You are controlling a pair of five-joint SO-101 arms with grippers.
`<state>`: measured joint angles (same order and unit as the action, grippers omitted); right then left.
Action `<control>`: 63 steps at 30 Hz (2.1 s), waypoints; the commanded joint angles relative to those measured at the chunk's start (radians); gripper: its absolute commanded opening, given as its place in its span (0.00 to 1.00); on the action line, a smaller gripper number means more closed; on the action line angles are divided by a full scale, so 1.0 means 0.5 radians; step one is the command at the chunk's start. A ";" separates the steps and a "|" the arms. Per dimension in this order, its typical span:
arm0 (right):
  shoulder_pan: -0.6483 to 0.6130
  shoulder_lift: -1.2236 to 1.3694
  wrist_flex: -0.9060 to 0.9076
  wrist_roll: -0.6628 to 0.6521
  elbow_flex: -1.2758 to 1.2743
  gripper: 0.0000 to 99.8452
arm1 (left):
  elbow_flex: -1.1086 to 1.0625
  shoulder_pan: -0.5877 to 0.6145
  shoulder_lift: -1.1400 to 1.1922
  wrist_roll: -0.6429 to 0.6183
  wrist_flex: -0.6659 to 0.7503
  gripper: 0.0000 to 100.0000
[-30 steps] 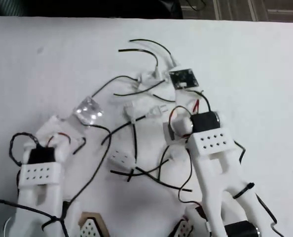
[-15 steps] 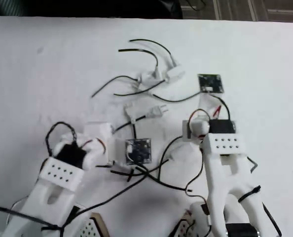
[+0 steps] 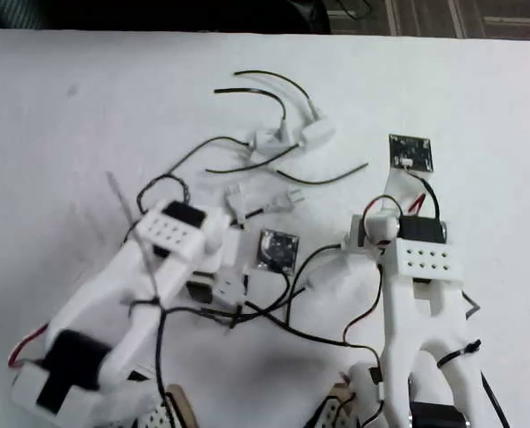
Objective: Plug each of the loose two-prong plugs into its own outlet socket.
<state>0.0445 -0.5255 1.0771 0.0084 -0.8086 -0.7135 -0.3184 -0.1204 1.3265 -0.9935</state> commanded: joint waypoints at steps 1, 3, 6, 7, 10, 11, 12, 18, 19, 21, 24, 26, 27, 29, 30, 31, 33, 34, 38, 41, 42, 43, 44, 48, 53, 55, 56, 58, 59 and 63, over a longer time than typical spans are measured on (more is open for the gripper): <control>0.023 -0.063 -0.014 0.000 0.052 0.23 | 0.166 -0.020 0.063 0.040 -0.006 0.33; 0.023 -0.063 -0.014 0.000 0.052 0.23 | 0.203 -0.020 0.091 0.040 0.012 0.33; 0.023 -0.063 -0.014 0.000 0.049 0.23 | 0.209 -0.048 0.149 0.040 0.034 0.33; 0.023 -0.063 -0.014 0.000 0.049 0.23 | 0.212 -0.066 0.176 0.040 0.034 0.33; 0.023 -0.063 -0.014 0.000 0.049 0.23 | 0.224 -0.094 0.265 0.040 0.034 0.33; 0.023 -0.063 -0.014 0.000 0.049 0.23 | 0.224 -0.097 0.278 0.040 0.034 0.33; 0.023 -0.063 -0.014 0.000 0.049 0.23 | 0.227 -0.097 0.284 0.037 0.034 0.33; 0.066 -0.063 -0.014 0.000 0.052 0.23 | 0.206 -0.097 0.247 0.028 0.015 0.28; 0.091 -0.063 -0.017 0.000 0.055 0.23 | 0.206 -0.097 0.241 0.025 0.015 0.25; 0.124 -0.063 -0.023 0.000 0.055 0.23 | 0.206 -0.087 0.229 0.018 0.009 0.20; 0.121 -0.063 -0.020 0.000 0.055 0.23 | 0.212 -0.084 0.222 -0.178 -0.080 0.16; 0.118 -0.063 -0.017 0.000 0.055 0.23 | 0.212 -0.084 0.222 -0.334 -0.098 0.16; 0.118 -0.063 -0.017 0.000 0.055 0.23 | 0.209 -0.081 0.222 -0.408 -0.095 0.16; 0.115 -0.063 -0.017 0.000 0.055 0.23 | 0.206 -0.078 0.222 -0.543 -0.101 0.16; 0.115 -0.063 -0.017 0.000 0.055 0.23 | 0.206 -0.078 0.222 -0.608 -0.129 0.16; 0.115 -0.063 -0.014 0.000 0.055 0.23 | 0.206 -0.078 0.222 -0.657 -0.163 0.16; 0.115 -0.063 -0.014 0.000 0.052 0.23 | 0.209 -0.078 0.222 -0.749 -0.221 0.16; 0.115 -0.063 -0.014 0.000 0.052 0.23 | 0.209 -0.081 0.219 -0.801 -0.242 0.16; 0.115 -0.063 -0.014 0.000 0.049 0.23 | 0.209 -0.057 0.219 -1.108 -0.270 0.16; 0.115 -0.063 -0.014 0.000 0.046 0.23 | 0.209 0.011 0.219 -1.227 -0.298 0.16; 0.115 -0.063 -0.014 0.000 0.046 0.23 | 0.209 0.038 0.219 -1.249 -0.298 0.16; 0.115 -0.063 -0.014 0.000 0.046 0.23 | 0.206 0.069 0.219 -1.258 -0.298 0.16; 0.115 -0.063 -0.014 0.000 0.046 0.23 | 0.206 0.097 0.219 -1.270 -0.298 0.16; 0.115 -0.063 -0.014 0.000 0.046 0.23 | 0.187 0.207 0.219 -1.292 -0.295 0.16; 0.115 -0.063 -0.014 0.000 0.046 0.23 | 0.089 0.226 0.216 -1.292 -0.295 0.16; 0.115 -0.063 -0.014 0.000 0.046 0.23 | 0.080 0.232 0.216 -1.313 -0.298 0.16; 0.115 -0.063 -0.014 0.000 0.046 0.23 | 0.077 0.232 0.216 -1.353 -0.298 0.16; 0.115 -0.063 -0.014 0.000 0.046 0.23 | 0.077 0.232 0.216 -1.399 -0.298 0.17; 0.115 -0.063 -0.014 0.000 0.046 0.23 | 0.080 0.232 0.216 -1.421 -0.298 0.17; 0.115 -0.063 -0.014 0.000 0.043 0.23 | 0.123 0.229 0.213 -1.562 -0.436 0.21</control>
<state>0.0967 -0.5255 1.0771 0.0084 -0.8086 -0.6613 -0.2202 0.0146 0.5976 -1.1546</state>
